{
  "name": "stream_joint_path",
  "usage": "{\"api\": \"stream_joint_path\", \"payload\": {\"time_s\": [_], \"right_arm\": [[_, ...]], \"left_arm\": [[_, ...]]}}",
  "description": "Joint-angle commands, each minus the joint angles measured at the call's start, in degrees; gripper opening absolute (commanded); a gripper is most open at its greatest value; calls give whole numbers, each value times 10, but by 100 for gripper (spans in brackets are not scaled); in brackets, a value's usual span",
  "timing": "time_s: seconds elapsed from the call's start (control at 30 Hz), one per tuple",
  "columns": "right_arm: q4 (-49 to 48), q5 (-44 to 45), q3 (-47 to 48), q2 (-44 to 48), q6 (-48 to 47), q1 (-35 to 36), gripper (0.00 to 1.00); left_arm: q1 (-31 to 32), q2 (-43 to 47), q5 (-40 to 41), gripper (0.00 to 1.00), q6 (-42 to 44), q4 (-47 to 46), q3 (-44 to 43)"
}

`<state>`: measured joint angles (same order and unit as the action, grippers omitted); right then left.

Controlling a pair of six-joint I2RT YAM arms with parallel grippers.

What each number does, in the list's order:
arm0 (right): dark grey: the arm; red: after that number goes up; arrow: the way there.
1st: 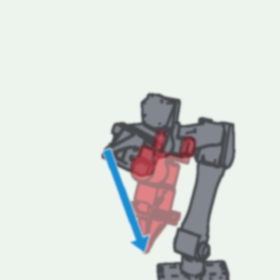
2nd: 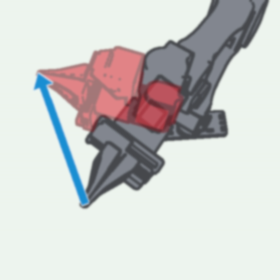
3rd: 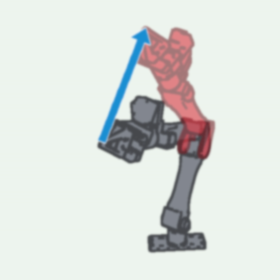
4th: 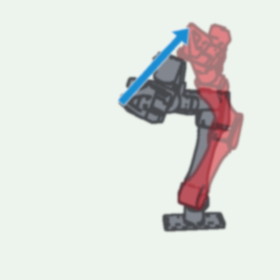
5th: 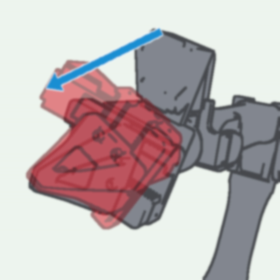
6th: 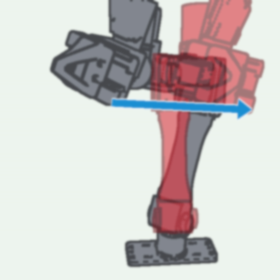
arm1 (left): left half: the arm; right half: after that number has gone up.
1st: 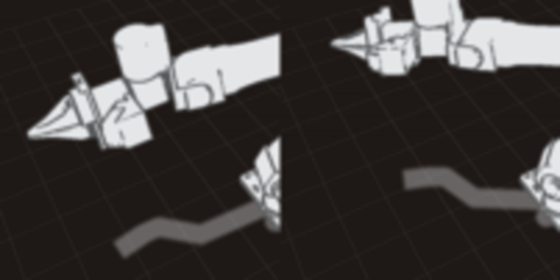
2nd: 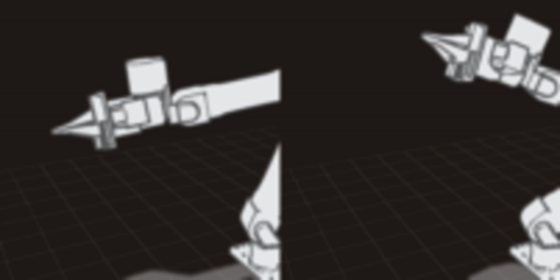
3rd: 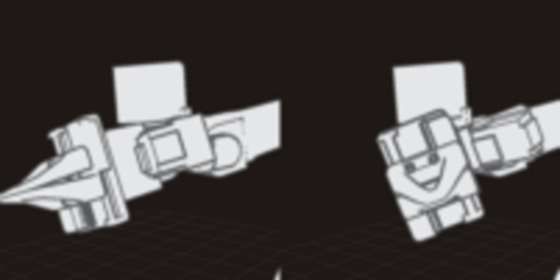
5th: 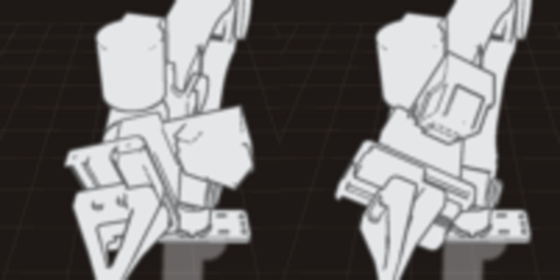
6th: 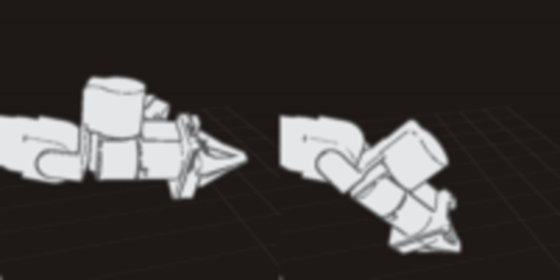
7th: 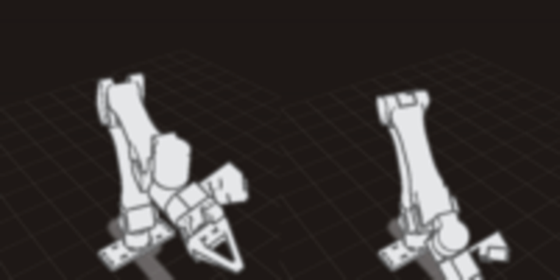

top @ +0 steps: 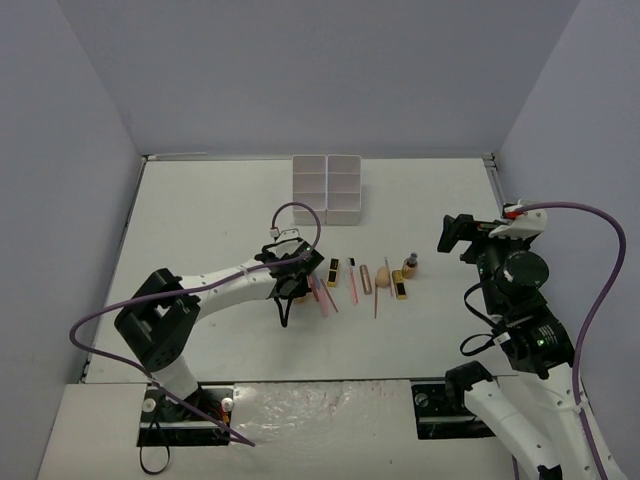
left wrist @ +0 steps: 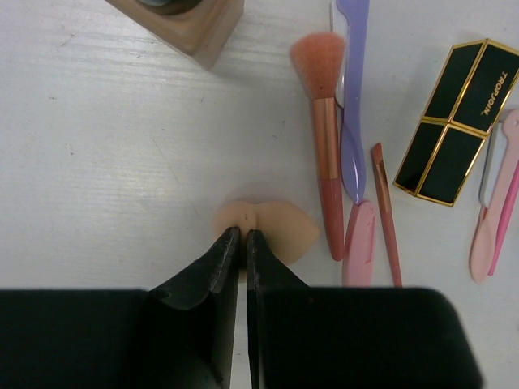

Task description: Organize the makeup

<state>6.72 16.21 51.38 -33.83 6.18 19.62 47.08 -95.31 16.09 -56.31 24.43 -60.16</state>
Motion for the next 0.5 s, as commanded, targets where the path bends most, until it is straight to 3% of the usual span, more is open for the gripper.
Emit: {"api": "stream_joint_path", "payload": {"time_s": [0.0,0.2,0.47], "right_arm": [[-45,15,-1,0,-3,5,100],[-45,17,2,-1,-4,6,100],[-45,11,6,-5,-5,6,100]], "left_arm": [[-5,30,-1,0,-7,-3,2],[-5,88,6,0,10,33,-32],[-51,97,23,0,129,53,-201]]}}
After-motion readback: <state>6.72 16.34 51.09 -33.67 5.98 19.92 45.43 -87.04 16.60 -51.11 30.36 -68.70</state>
